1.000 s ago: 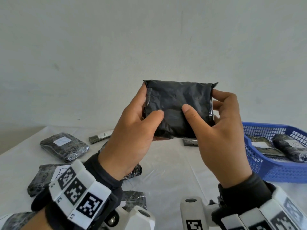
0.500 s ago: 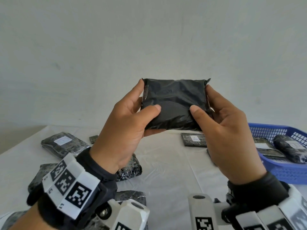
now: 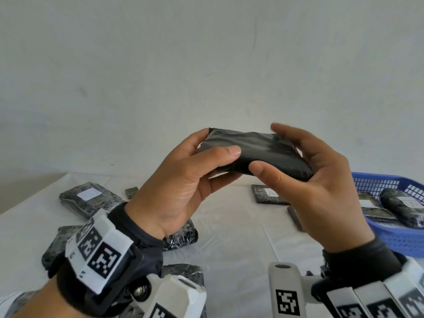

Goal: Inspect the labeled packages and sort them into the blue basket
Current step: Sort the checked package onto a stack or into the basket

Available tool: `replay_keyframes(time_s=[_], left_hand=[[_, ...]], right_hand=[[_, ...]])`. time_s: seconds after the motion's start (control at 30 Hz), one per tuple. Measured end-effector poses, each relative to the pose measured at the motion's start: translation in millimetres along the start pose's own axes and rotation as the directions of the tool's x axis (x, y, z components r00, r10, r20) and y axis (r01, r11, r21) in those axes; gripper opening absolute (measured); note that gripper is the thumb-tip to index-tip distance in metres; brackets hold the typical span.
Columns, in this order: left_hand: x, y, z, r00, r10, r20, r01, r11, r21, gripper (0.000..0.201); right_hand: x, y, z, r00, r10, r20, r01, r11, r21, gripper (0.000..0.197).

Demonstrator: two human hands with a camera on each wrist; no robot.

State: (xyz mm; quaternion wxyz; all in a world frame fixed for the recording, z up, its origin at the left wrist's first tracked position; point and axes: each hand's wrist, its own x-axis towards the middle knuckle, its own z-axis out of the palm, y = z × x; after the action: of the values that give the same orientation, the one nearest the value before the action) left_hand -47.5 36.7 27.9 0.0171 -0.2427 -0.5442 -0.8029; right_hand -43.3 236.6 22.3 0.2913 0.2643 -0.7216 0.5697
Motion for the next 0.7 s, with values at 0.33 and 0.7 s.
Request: replay_keyframes(time_s=[0.33,0.7], left_hand=[[4.7,-13.7,-5.6,0.98,0.098,-0.171,-0.066,0.981,0.184,0.068],[1.1,-14.3,3.4,0.968,0.127,-0.214,-0.071,0.965,0.253,0.058]], right_hand=[[-1.8,-5.5,11.1,0.999,-0.041,-0.016,0.041,0.999,0.026,0.032],[-2.0,-3.8,22.1,0.998,0.024,-0.063,-0.023,1.0,0.015,0.037]])
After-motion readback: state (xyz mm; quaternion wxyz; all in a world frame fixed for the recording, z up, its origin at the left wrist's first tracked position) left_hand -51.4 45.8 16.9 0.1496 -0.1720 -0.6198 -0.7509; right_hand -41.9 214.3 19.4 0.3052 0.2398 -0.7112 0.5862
